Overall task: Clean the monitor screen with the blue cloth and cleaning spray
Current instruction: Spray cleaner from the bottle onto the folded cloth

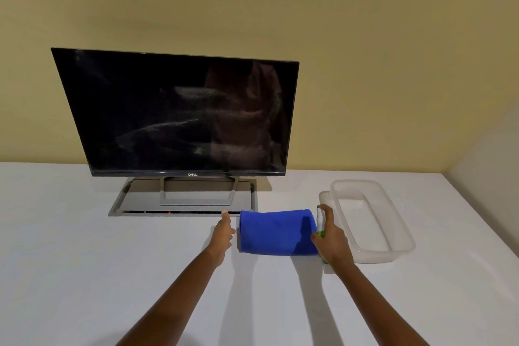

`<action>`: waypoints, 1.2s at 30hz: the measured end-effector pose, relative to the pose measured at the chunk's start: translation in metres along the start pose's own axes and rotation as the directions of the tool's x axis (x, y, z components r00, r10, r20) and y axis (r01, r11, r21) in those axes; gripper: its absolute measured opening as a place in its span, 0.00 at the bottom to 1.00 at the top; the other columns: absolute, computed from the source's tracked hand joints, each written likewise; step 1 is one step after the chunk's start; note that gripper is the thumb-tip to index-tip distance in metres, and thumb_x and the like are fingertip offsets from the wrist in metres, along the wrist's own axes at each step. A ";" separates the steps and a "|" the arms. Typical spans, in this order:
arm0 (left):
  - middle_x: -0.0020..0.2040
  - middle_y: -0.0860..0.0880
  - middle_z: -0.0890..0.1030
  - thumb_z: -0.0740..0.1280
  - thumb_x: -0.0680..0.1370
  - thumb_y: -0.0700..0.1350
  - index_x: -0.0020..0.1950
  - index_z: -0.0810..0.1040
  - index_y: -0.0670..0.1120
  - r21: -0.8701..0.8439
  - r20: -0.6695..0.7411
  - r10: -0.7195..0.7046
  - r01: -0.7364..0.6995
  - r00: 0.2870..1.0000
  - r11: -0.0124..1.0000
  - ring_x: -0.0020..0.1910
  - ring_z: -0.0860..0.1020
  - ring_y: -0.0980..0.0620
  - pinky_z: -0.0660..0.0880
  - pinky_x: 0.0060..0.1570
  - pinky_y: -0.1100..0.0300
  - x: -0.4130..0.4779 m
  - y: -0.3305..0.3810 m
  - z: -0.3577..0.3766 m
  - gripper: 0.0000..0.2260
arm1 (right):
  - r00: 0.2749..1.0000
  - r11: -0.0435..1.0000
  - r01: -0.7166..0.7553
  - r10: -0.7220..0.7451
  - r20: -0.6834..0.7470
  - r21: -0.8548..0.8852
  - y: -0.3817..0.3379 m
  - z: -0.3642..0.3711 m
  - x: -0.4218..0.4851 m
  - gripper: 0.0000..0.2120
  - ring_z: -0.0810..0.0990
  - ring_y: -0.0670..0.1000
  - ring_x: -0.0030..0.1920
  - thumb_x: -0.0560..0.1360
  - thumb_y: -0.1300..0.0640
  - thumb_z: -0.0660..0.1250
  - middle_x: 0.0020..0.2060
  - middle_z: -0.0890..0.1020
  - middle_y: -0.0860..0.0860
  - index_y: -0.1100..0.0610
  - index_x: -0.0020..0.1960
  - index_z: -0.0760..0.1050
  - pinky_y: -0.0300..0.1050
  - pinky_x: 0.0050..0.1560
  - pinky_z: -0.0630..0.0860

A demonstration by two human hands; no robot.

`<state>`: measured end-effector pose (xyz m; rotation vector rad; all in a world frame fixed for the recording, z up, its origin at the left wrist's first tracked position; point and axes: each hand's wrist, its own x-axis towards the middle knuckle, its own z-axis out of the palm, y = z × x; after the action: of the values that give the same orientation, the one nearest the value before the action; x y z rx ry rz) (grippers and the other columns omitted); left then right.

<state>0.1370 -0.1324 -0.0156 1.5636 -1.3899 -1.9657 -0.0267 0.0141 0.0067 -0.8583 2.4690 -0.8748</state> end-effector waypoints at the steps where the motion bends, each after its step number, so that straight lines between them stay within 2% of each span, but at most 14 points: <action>1: 0.75 0.39 0.59 0.42 0.80 0.56 0.75 0.54 0.43 0.001 0.003 0.004 -0.004 1.000 1.000 0.73 0.59 0.38 0.55 0.72 0.45 0.000 0.001 0.001 0.26 | 1.000 1.000 -0.002 0.002 -0.009 -0.008 0.003 -0.002 0.000 0.29 0.71 0.47 0.27 0.74 0.66 0.59 0.31 0.73 0.55 0.51 0.71 0.55 0.34 0.25 0.65; 7: 0.75 0.40 0.58 0.42 0.80 0.56 0.75 0.53 0.44 0.023 0.009 -0.009 0.009 1.000 1.000 0.73 0.58 0.38 0.55 0.72 0.45 0.000 0.002 0.005 0.26 | 0.998 1.000 -0.009 0.010 -0.066 0.028 0.008 -0.007 -0.009 0.26 0.72 0.47 0.31 0.74 0.65 0.60 0.32 0.72 0.52 0.55 0.69 0.56 0.36 0.28 0.66; 10: 0.75 0.40 0.59 0.43 0.81 0.55 0.75 0.53 0.43 0.027 0.002 -0.014 0.014 1.000 1.000 0.73 0.59 0.39 0.56 0.72 0.45 0.001 0.002 0.007 0.26 | 0.986 0.993 -0.009 0.028 -0.162 0.114 0.017 -0.010 -0.012 0.28 0.75 0.54 0.35 0.73 0.65 0.61 0.38 0.75 0.56 0.53 0.70 0.56 0.44 0.35 0.72; 12: 0.73 0.40 0.63 0.45 0.81 0.53 0.73 0.57 0.42 0.048 -0.004 -0.002 0.003 1.000 0.999 0.71 0.64 0.39 0.60 0.70 0.47 -0.001 0.001 0.008 0.23 | 0.976 0.984 0.001 0.037 -0.213 0.178 0.023 -0.012 -0.015 0.30 0.76 0.57 0.36 0.74 0.63 0.63 0.40 0.76 0.57 0.51 0.71 0.54 0.45 0.37 0.72; 14: 0.62 0.40 0.72 0.50 0.82 0.48 0.63 0.68 0.43 0.108 -0.005 0.019 -0.018 1.000 0.994 0.57 0.74 0.41 0.71 0.58 0.55 0.000 -0.002 0.010 0.15 | 0.965 0.968 0.014 0.052 -0.257 0.249 0.030 -0.013 -0.016 0.29 0.76 0.57 0.36 0.74 0.63 0.63 0.40 0.76 0.57 0.53 0.70 0.54 0.44 0.37 0.71; 16: 0.48 0.45 0.73 0.53 0.81 0.47 0.53 0.70 0.42 0.151 -0.029 0.031 -0.027 0.999 0.988 0.41 0.73 0.48 0.70 0.43 0.59 0.005 -0.007 0.012 0.11 | 0.957 0.947 0.020 0.075 -0.281 0.322 0.038 -0.012 -0.018 0.24 0.76 0.57 0.38 0.75 0.63 0.64 0.42 0.76 0.57 0.57 0.67 0.58 0.44 0.37 0.71; 18: 0.45 0.41 0.72 0.56 0.80 0.47 0.60 0.69 0.34 0.198 -0.040 0.020 -0.012 0.999 0.980 0.41 0.69 0.47 0.67 0.43 0.56 0.010 -0.013 0.014 0.17 | 0.955 0.927 0.014 0.099 -0.280 0.376 0.046 -0.007 -0.019 0.16 0.75 0.56 0.39 0.74 0.64 0.65 0.41 0.75 0.56 0.59 0.60 0.64 0.41 0.35 0.71; 20: 0.47 0.36 0.72 0.58 0.79 0.45 0.62 0.67 0.33 0.240 -0.036 0.014 -0.005 0.999 0.971 0.40 0.67 0.47 0.66 0.41 0.56 0.014 -0.019 0.016 0.17 | 0.953 0.911 0.008 0.118 -0.279 0.413 0.054 -0.002 -0.021 0.10 0.75 0.56 0.38 0.73 0.64 0.67 0.37 0.75 0.54 0.57 0.49 0.67 0.38 0.32 0.72; 22: 0.45 0.40 0.71 0.59 0.79 0.44 0.55 0.69 0.35 0.264 -0.019 0.013 -0.007 1.000 0.964 0.34 0.67 0.50 0.66 0.34 0.61 0.012 -0.021 0.019 0.12 | 0.947 0.890 0.006 0.142 -0.289 0.457 0.059 0.003 -0.024 0.12 0.75 0.54 0.36 0.72 0.65 0.69 0.36 0.76 0.51 0.53 0.42 0.67 0.37 0.32 0.73; 24: 0.44 0.42 0.71 0.60 0.79 0.42 0.48 0.68 0.39 0.283 -0.009 0.014 -0.011 1.000 0.959 0.30 0.65 0.53 0.63 0.30 0.64 0.014 -0.024 0.021 0.06 | 0.944 0.857 0.003 0.168 -0.285 0.515 0.063 0.006 -0.028 0.13 0.75 0.52 0.35 0.71 0.65 0.69 0.37 0.77 0.50 0.50 0.41 0.68 0.39 0.33 0.74; 27: 0.45 0.41 0.74 0.62 0.78 0.42 0.48 0.68 0.39 0.322 -0.004 0.037 -0.034 0.999 0.946 0.34 0.71 0.50 0.67 0.33 0.63 0.019 -0.029 0.021 0.06 | 0.950 0.831 0.005 0.169 -0.261 0.556 0.066 0.011 -0.032 0.13 0.77 0.50 0.34 0.70 0.65 0.70 0.40 0.78 0.48 0.50 0.43 0.70 0.35 0.34 0.75; 29: 0.47 0.40 0.75 0.63 0.77 0.40 0.48 0.70 0.39 0.328 -0.007 0.040 -0.035 0.999 0.944 0.43 0.75 0.45 0.74 0.43 0.56 0.020 -0.031 0.021 0.05 | 0.950 0.815 0.000 0.181 -0.254 0.579 0.067 0.013 -0.033 0.12 0.78 0.48 0.36 0.70 0.65 0.71 0.41 0.78 0.48 0.54 0.46 0.70 0.29 0.34 0.74; 31: 0.47 0.41 0.75 0.64 0.76 0.39 0.47 0.70 0.38 0.337 -0.016 0.038 -0.031 0.999 0.941 0.47 0.75 0.43 0.74 0.50 0.52 0.020 -0.033 0.022 0.05 | 0.948 0.810 -0.006 0.191 -0.255 0.587 0.069 0.015 -0.035 0.13 0.79 0.45 0.39 0.69 0.65 0.72 0.42 0.78 0.48 0.57 0.49 0.70 0.27 0.34 0.74; 36: 0.49 0.38 0.77 0.65 0.76 0.40 0.46 0.69 0.38 0.380 -0.038 0.054 -0.036 0.998 0.924 0.48 0.76 0.42 0.74 0.51 0.51 0.015 -0.034 0.024 0.07 | 0.957 0.831 -0.006 0.167 -0.238 0.556 0.074 0.014 -0.036 0.15 0.79 0.46 0.41 0.70 0.64 0.71 0.46 0.79 0.53 0.58 0.52 0.69 0.25 0.36 0.75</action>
<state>0.1224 -0.1133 -0.0529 1.7019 -1.8539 -1.6898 -0.0236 0.0772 -0.0479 -0.4304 2.2384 -1.6598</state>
